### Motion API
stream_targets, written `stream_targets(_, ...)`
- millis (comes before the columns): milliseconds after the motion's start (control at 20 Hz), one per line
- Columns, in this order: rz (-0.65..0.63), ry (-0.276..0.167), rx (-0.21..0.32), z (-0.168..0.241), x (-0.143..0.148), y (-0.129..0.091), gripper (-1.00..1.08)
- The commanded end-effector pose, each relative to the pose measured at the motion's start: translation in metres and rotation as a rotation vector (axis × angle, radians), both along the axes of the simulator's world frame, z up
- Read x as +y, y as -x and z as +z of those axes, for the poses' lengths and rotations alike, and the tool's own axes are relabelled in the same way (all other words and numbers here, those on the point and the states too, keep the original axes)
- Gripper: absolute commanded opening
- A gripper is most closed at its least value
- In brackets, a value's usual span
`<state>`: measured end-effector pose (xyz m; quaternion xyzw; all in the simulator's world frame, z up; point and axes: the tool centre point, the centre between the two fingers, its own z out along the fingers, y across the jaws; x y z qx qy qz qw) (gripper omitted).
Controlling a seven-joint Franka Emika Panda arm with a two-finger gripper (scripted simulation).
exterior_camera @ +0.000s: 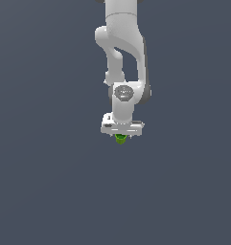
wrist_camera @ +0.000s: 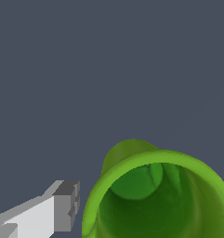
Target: Pick up the object and move it to a goal position.
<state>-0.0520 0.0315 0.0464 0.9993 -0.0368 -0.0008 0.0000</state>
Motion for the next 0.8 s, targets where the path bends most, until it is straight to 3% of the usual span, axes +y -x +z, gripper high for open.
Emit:
stream_targets(0,0.0,0.0,-0.001,-0.0037,0.0001,-0.0008,1.0)
stream_targets(50,0.0,0.0,-0.001,-0.004,0.0001,-0.0009,1.0)
stream_targets(100,0.0,0.0,-0.001,-0.004,0.0001,-0.0009,-1.0)
stream_targets(750,0.0,0.0,-0.002,-0.0012,0.0014,0.0,-1.0)
